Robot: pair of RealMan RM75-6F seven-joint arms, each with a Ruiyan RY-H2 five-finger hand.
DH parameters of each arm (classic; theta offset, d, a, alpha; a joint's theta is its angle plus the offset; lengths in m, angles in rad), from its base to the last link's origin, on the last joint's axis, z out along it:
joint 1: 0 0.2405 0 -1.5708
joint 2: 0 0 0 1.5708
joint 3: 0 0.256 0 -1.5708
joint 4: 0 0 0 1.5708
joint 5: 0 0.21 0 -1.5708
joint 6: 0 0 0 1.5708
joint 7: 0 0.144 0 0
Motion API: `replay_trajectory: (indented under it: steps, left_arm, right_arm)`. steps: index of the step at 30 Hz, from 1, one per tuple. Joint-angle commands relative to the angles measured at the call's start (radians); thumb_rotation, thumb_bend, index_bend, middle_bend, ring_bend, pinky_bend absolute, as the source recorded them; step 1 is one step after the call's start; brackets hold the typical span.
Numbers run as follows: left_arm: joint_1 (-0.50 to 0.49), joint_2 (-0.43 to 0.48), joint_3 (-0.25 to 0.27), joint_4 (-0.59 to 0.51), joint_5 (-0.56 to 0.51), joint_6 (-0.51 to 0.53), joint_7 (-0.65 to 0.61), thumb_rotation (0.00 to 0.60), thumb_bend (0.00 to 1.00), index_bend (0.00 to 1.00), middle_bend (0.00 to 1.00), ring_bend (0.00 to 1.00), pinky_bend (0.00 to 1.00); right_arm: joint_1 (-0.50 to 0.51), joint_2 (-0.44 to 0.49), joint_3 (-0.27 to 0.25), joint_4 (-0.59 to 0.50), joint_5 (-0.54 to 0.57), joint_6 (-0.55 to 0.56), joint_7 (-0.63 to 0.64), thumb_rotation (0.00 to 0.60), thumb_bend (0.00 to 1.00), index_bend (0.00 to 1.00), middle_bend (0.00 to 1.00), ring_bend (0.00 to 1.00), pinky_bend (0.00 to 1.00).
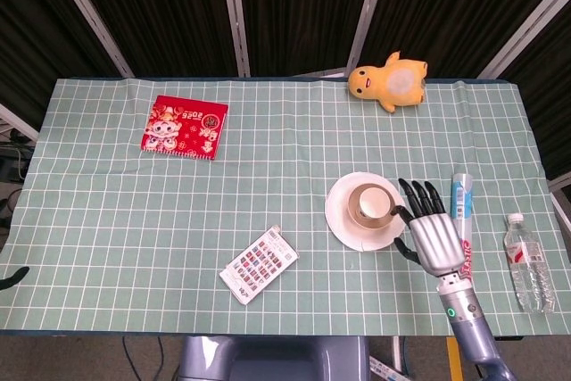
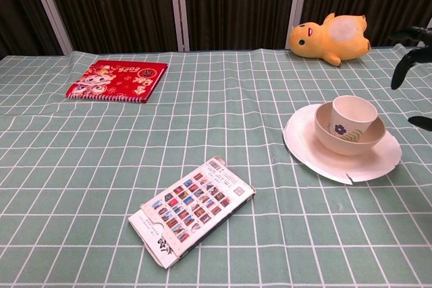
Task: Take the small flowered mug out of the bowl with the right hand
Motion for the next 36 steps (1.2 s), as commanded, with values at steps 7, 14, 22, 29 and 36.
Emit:
replay_trajectory:
  steps: [7,14,22,29,36]
  left_arm:
    - [0.000,0.002,0.000,-0.001,0.000,0.000,-0.003,0.600,0.00,0.00,0.00,0.00,0.00]
    - [-0.002,0.001,-0.001,0.000,-0.004,-0.006,-0.001,0.600,0.00,0.00,0.00,0.00,0.00]
    - [-0.003,0.003,-0.003,0.001,-0.009,-0.008,-0.009,0.600,0.00,0.00,0.00,0.00,0.00]
    - [-0.003,0.005,-0.003,0.002,-0.010,-0.009,-0.015,0.600,0.00,0.00,0.00,0.00,0.00]
    - [-0.003,0.007,-0.005,0.005,-0.012,-0.010,-0.025,0.600,0.00,0.00,0.00,0.00,0.00]
  right_arm:
    - [0.063,-0.118,0.028,0.139,0.106,-0.074,-0.019,0.600,0.22,0.45,0.02,0.00,0.00]
    - [0.090,-0.146,0.038,0.179,0.149,-0.098,-0.028,0.600,0.22,0.45,0.02,0.00,0.00]
    - [0.108,-0.165,0.037,0.197,0.162,-0.100,-0.028,0.600,0.23,0.49,0.05,0.00,0.00]
    - [0.136,-0.210,0.041,0.261,0.200,-0.133,-0.019,0.600,0.31,0.53,0.08,0.00,0.00]
    - [0.149,-0.236,0.034,0.288,0.211,-0.132,-0.014,0.600,0.41,0.58,0.10,0.00,0.00]
